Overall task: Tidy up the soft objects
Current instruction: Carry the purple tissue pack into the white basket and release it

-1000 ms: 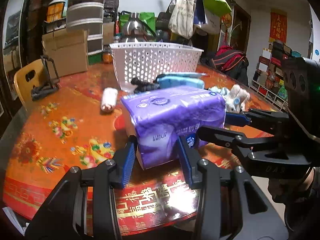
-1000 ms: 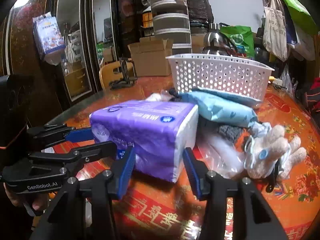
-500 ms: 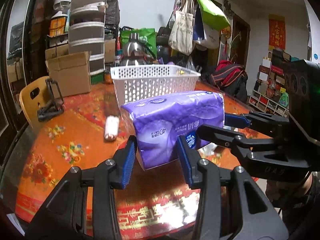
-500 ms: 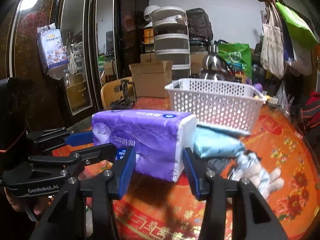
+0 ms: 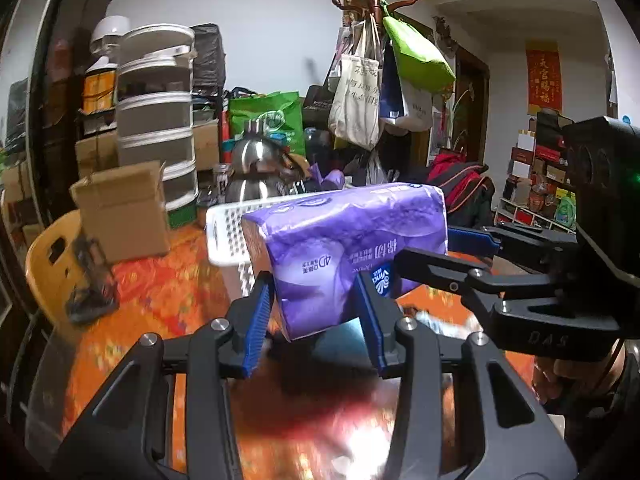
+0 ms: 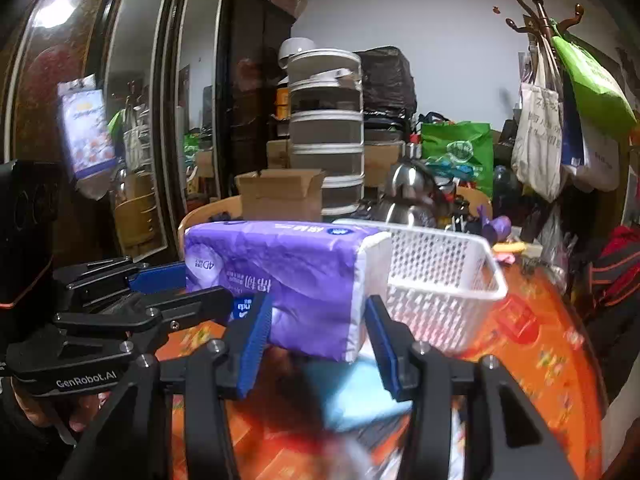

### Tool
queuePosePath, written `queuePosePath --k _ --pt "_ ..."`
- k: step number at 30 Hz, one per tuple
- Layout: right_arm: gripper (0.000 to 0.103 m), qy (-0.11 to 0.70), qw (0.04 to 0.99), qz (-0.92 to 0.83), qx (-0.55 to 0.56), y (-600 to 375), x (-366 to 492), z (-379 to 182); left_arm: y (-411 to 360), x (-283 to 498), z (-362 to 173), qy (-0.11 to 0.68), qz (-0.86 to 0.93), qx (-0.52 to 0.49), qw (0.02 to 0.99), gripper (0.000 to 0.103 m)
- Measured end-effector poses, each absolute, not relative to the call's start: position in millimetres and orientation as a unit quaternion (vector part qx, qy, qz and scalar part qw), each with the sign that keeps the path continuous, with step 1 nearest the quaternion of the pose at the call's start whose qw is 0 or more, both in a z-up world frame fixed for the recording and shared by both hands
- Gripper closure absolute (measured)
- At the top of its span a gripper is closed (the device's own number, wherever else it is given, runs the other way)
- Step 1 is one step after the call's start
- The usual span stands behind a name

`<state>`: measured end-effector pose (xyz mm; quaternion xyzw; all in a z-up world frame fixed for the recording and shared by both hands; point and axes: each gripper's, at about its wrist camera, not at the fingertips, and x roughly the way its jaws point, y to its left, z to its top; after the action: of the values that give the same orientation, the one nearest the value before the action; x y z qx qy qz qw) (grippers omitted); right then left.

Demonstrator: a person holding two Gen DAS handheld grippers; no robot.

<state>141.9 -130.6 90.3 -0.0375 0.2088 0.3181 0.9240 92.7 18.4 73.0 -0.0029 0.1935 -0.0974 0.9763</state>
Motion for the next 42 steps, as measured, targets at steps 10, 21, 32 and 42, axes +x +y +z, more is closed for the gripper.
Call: queuePosePath --k 10,21,32,42 --pt "0.056 0.256 0.917 0.305 -0.02 -135 255 120 21 217 123 0.214 -0.125 -0.011 0.969 0.064" --pt "0.056 0.327 0.899 0.292 -0.002 -130 353 82 18 351 108 0.293 -0.119 -0.014 0.949 0.064" --pt "0.056 0.408 0.867 0.286 -0.02 -110 407 28 36 431 40 0.382 -0.097 -0.075 0.916 0.064" --pt "0.043 0.396 0.887 0.238 -0.008 -127 416 25 59 441 28 0.383 -0.071 -0.111 0.914 0.026"
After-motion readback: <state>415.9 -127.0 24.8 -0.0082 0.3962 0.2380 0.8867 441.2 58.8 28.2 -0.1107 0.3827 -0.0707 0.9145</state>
